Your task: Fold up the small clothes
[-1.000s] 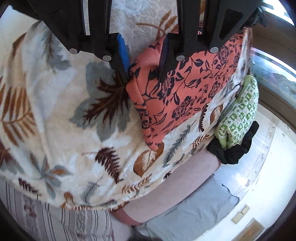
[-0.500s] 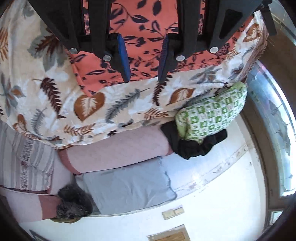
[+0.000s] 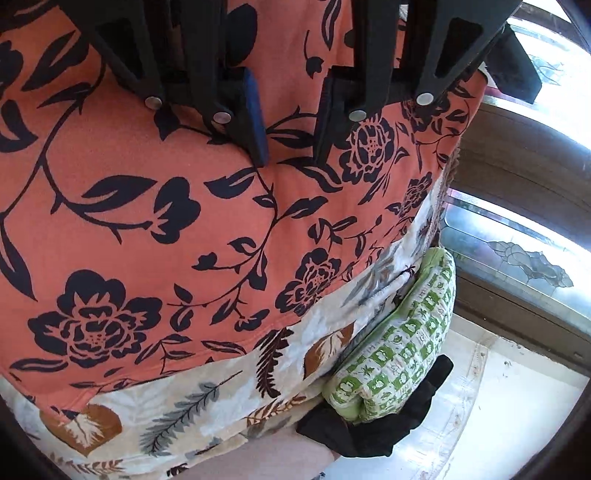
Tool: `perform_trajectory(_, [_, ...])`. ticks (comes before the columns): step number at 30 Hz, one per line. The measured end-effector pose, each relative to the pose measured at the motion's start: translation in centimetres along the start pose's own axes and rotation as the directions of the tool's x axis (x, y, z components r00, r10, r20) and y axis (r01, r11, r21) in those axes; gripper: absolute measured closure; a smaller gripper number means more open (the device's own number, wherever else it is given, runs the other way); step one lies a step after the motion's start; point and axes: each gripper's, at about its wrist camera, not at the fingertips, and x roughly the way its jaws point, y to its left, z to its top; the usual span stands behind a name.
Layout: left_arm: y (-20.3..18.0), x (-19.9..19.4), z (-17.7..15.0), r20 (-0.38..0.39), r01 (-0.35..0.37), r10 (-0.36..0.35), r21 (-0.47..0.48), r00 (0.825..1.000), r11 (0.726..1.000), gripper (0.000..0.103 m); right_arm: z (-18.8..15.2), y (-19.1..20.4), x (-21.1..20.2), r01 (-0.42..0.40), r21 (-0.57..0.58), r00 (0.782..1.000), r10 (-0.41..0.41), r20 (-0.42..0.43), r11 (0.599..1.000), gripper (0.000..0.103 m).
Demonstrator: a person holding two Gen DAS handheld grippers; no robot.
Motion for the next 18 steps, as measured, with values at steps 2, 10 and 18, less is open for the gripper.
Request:
perform_trajectory(2, [-1.0, -0.3, 0.0, 0.02, -0.011, 0.01, 0.057, 1.0, 0.998, 0.083, 0.3, -0.5, -0.9, -0.033, 0.021, 0.999, 0.033, -0.016, 0.999, 0.074])
perform_trajectory(10, [-10.3, -3.2, -0.6, 0.091, -0.046, 0.007, 0.44, 0.996, 0.897, 0.086, 3.1, -5.5, -8.7, -0.107, 0.156, 0.987, 0.086, 0.134, 0.982, 0.071])
perform_trajectory(18, [-25.4, -0.1, -5.1, -0.104, 0.145, -0.101, 0.684, 0.989, 0.715, 0.07, 5.2, -11.1, -14.4, -0.32, 0.267, 0.932, 0.251, 0.261, 0.909, 0.045])
